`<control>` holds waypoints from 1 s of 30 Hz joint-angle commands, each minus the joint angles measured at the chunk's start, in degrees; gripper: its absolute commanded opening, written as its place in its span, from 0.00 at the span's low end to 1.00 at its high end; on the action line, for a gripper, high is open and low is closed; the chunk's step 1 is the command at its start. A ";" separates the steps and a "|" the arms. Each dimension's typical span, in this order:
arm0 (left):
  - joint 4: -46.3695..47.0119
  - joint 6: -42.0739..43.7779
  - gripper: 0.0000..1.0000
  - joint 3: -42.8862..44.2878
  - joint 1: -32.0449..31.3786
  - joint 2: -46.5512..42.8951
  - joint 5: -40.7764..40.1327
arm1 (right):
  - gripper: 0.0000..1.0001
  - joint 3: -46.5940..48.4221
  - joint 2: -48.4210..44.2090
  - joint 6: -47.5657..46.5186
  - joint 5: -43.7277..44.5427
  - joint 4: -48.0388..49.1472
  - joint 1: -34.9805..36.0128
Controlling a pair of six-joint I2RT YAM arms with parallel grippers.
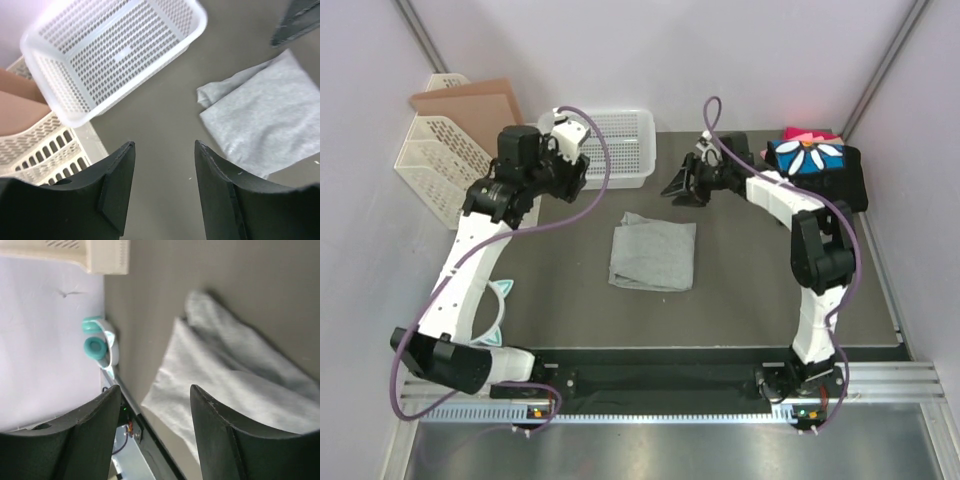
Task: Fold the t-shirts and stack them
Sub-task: Smooth out wrinkles on the folded tshirt
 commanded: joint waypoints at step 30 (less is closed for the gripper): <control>-2.86 -3.45 0.51 -14.73 -22.90 17.69 -0.88 | 0.56 2.03 15.88 -10.34 3.99 -12.78 -4.56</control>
